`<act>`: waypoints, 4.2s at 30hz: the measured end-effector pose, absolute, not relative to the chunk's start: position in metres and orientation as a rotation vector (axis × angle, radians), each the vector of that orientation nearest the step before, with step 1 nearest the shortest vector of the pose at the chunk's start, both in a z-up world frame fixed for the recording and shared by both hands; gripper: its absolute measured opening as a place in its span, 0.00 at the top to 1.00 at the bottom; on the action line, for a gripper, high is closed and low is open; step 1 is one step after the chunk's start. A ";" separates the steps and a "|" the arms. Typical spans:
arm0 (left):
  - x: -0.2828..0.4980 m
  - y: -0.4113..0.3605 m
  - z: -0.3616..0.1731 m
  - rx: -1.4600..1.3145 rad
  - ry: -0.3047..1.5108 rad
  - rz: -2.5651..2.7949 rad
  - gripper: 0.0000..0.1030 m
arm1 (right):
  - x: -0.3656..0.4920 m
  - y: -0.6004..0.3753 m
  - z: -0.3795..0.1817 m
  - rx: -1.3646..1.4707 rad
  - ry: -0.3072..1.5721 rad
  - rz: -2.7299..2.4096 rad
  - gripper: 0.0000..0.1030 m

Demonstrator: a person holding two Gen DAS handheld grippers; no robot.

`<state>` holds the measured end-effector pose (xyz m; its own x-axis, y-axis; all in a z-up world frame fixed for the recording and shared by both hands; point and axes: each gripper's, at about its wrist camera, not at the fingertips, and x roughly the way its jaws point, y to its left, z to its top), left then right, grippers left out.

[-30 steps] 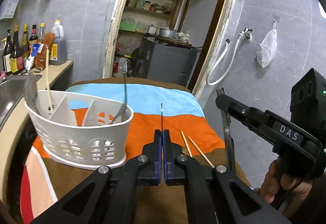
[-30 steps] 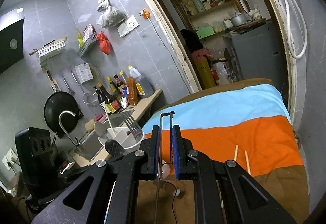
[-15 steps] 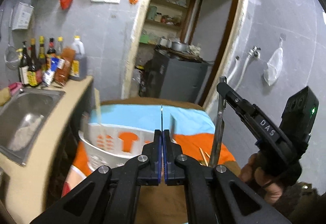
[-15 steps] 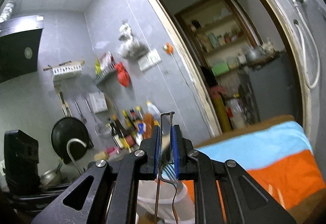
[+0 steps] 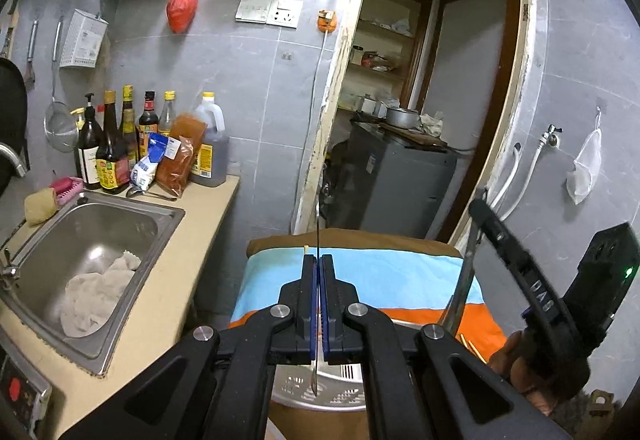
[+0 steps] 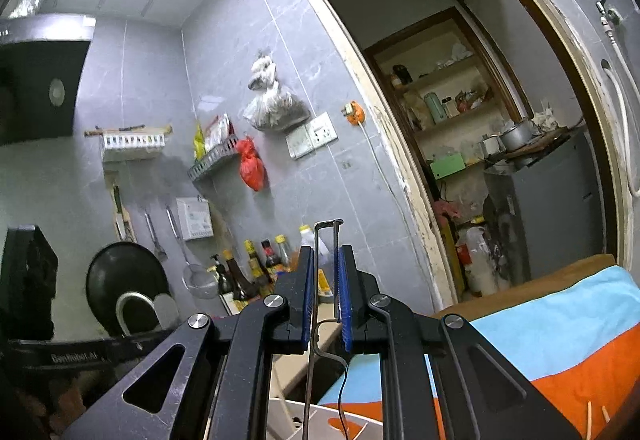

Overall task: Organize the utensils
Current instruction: 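Lift the knife and tongs and carry both tools over the white caddy, then open both tools to drop the knife and tongs into the caddy, then lower the left tool onto the gold spoon while the right tool closes on a chopstick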

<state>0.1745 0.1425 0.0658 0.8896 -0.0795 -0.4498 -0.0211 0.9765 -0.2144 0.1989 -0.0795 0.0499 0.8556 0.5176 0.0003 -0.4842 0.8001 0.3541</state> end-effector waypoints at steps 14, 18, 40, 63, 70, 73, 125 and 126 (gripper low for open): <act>0.193 0.146 0.071 -0.223 0.428 -0.087 0.98 | 0.217 -0.076 0.031 0.362 0.153 0.477 0.89; 0.197 0.137 0.057 -0.178 0.424 -0.079 0.98 | 0.222 -0.074 0.025 0.348 0.170 0.465 0.89; 0.199 0.139 0.027 -0.309 0.548 -0.128 0.57 | 0.198 -0.104 0.029 0.309 0.241 0.432 0.46; 0.140 0.028 0.012 -0.145 0.429 -0.025 0.02 | 0.144 -0.218 0.043 0.157 0.325 0.242 0.03; 0.139 -0.010 -0.003 -0.143 0.474 -0.039 0.02 | 0.147 -0.267 0.026 0.143 0.397 0.185 0.03; 0.142 -0.029 -0.013 -0.136 0.503 -0.049 0.02 | 0.152 -0.286 0.014 0.144 0.441 0.166 0.03; 0.267 -0.144 -0.132 -0.133 1.143 -0.358 0.93 | 0.267 -0.289 -0.136 0.026 1.025 0.502 0.70; 0.269 -0.141 -0.133 -0.157 1.152 -0.365 0.93 | 0.269 -0.286 -0.136 0.014 1.035 0.499 0.70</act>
<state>0.2692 -0.1409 -0.1332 0.3559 -0.3614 -0.8618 0.2014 0.9302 -0.3069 0.2693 -0.2859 -0.1359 0.4092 0.4027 -0.8188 -0.3901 0.8884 0.2420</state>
